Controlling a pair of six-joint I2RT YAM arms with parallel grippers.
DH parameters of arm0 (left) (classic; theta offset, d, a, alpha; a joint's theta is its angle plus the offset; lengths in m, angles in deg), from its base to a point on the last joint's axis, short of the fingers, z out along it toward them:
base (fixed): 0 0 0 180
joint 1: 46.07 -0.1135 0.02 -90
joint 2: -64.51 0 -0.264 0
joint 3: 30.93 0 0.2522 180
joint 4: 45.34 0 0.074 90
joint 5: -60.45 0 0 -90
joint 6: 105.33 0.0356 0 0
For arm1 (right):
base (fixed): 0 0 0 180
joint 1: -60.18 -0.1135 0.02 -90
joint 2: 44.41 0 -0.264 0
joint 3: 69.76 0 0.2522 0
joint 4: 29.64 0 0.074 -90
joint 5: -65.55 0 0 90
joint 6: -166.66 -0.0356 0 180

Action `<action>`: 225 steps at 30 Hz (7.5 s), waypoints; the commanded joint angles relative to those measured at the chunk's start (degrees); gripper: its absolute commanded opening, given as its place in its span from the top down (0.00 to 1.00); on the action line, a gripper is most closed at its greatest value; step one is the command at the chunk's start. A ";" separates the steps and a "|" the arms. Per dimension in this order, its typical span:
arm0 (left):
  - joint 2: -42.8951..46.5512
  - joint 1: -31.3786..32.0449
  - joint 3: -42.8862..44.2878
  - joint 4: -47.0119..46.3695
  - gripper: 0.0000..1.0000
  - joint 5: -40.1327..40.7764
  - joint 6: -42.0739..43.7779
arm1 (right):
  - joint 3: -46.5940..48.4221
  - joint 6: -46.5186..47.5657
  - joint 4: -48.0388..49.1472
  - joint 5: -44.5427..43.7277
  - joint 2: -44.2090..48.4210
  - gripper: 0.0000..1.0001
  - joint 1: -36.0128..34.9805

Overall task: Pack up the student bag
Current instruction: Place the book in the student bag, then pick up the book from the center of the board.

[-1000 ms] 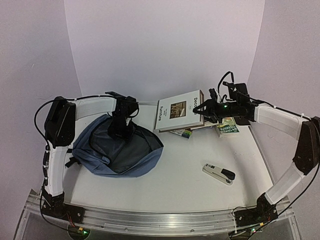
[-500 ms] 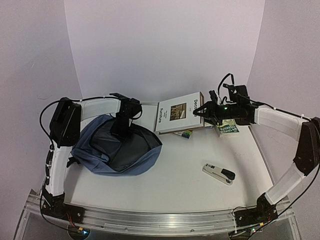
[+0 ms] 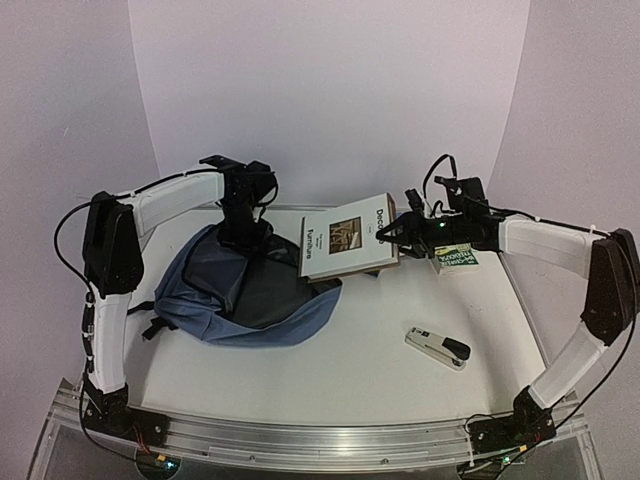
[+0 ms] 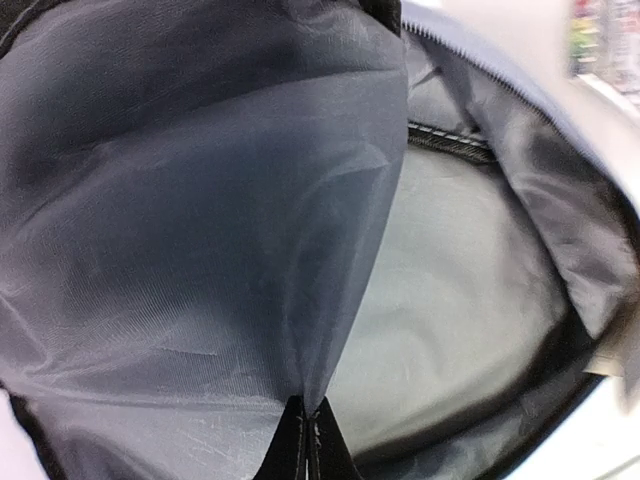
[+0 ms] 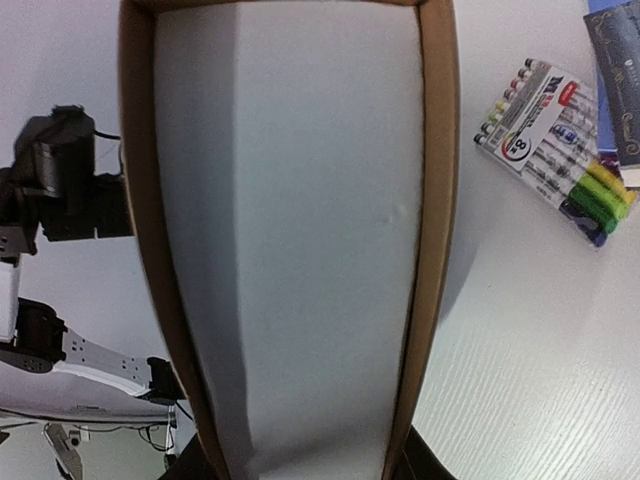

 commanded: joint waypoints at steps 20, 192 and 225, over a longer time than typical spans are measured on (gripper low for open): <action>15.45 0.17 -9.18 -13.30 1.00 -22.37 6.64 | 32.72 34.43 -41.72 16.71 -29.63 0.90 -12.24; 14.67 -5.02 -17.14 -21.87 0.48 -17.11 -14.69 | 23.88 -11.53 -12.21 -22.67 -29.99 0.13 10.94; 11.91 -5.12 -14.39 -20.47 0.49 -17.85 -13.31 | 21.29 -22.19 -2.90 -17.02 -32.57 0.64 11.87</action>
